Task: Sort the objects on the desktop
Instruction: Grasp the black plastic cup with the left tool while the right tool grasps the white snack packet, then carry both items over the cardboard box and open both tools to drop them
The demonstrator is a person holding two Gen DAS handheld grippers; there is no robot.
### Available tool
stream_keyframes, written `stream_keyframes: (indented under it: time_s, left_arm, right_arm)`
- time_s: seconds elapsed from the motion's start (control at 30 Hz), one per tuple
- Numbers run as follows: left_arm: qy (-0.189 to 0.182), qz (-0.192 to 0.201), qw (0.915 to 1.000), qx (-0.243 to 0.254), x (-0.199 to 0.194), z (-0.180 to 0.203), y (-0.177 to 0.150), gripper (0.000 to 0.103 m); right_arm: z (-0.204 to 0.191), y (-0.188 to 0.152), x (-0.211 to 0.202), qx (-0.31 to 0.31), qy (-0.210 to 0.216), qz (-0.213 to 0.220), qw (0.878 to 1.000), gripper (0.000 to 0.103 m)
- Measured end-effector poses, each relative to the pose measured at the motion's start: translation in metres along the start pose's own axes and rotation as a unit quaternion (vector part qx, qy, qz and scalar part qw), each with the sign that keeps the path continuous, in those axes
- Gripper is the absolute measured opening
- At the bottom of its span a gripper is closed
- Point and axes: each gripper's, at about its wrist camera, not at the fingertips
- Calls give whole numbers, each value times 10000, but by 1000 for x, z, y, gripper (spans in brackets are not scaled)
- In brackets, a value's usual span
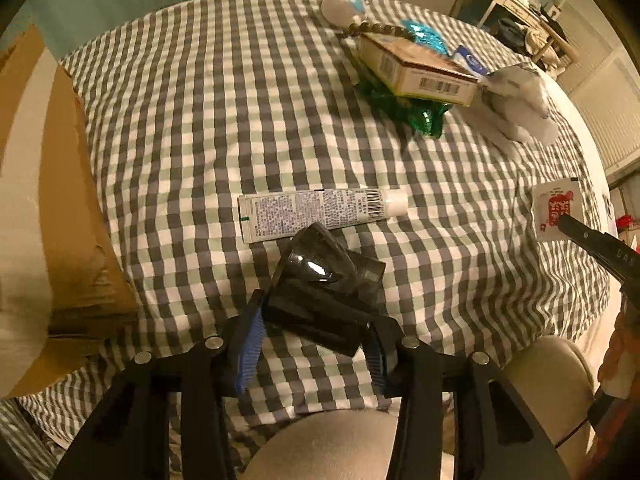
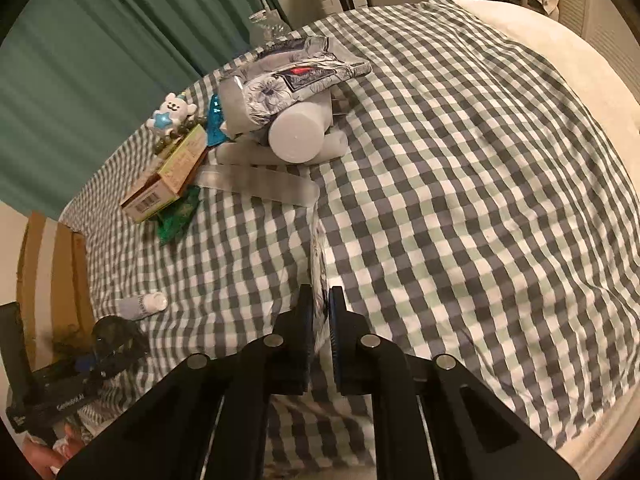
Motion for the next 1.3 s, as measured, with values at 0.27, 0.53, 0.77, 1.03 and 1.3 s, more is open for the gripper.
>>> stream_keyframes:
  time_s: [0.27,0.53,0.77,1.03,1.3]
  left_arm:
    - [-45,32,9999,105,16,-2,-2,46]
    - [-20,-227,9997,41,51,7,18,52]
    - [3,-13,9994,-354,47,-10,21,30]
    - [-140,340,9978,-548,14,-26,5,23]
    - [-336,942,9934,-555,-41,-20,3,16]
  right_arm:
    - [-8,-5,2,103,69,142,9998,8]
    - [-9,8,37,375,239,73,9990,17]
    - [-16,16,56,222,179,28,9996,4]
    - [-50,9,19,-431,-56,430,9981,4]
    - [-79,-1,-45,-873,-65,816,9928,3]
Point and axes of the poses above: each gripper's, at about its wrist camera, not at the fingertips, and x roughly the way its jaws point, z to its right, y to its top, and after that the axes turned 1 degree about z, right-handed
